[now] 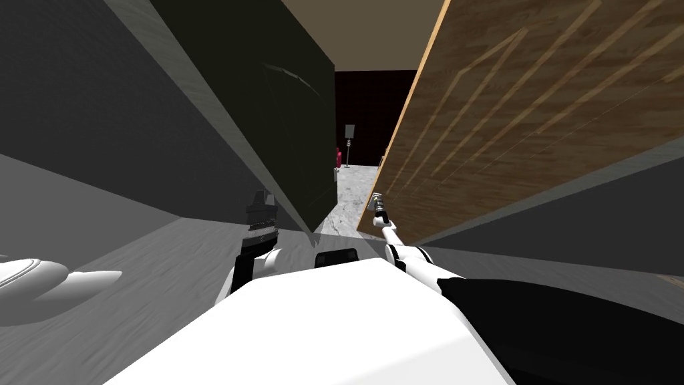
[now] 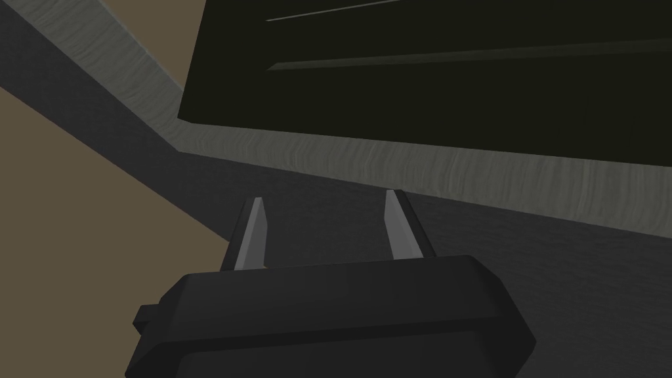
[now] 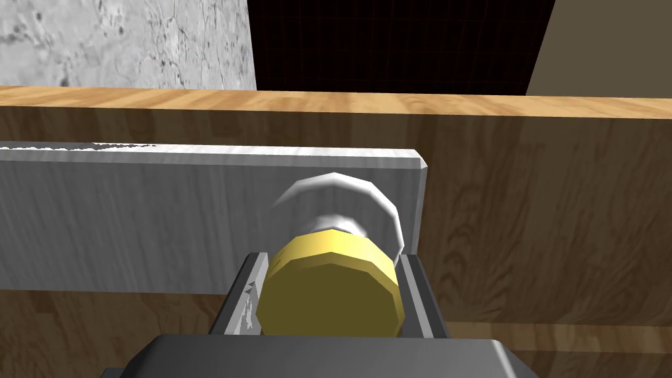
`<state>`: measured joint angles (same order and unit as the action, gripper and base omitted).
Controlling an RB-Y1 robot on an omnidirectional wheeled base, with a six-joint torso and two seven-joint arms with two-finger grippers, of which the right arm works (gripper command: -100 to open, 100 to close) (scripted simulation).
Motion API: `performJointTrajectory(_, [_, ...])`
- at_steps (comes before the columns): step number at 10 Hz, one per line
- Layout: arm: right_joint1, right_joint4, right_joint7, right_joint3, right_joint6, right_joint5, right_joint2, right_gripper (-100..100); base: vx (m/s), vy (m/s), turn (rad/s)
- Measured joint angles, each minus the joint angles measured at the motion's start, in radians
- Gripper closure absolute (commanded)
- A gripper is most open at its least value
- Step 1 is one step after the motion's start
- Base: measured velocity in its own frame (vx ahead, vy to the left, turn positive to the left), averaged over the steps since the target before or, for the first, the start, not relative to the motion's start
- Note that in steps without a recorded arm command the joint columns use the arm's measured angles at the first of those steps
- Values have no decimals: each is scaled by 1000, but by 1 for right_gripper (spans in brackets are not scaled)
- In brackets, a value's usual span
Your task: Push the door open
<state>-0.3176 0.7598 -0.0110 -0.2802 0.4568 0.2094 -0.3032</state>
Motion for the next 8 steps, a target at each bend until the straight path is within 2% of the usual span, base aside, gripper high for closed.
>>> performJointTrajectory(4, [-13,-17,48,-73,11,-6,24,100,97,-7,26])
performJointTrajectory(6, [-21,-28,60,-107,10,-8,23,100,105,-15,20])
performJointTrajectory(7, [-33,-42,76,-129,18,-10,30,100,107,-22,26])
performJointTrajectory(8, [-33,-34,91,-151,14,-11,38,100,95,-19,31])
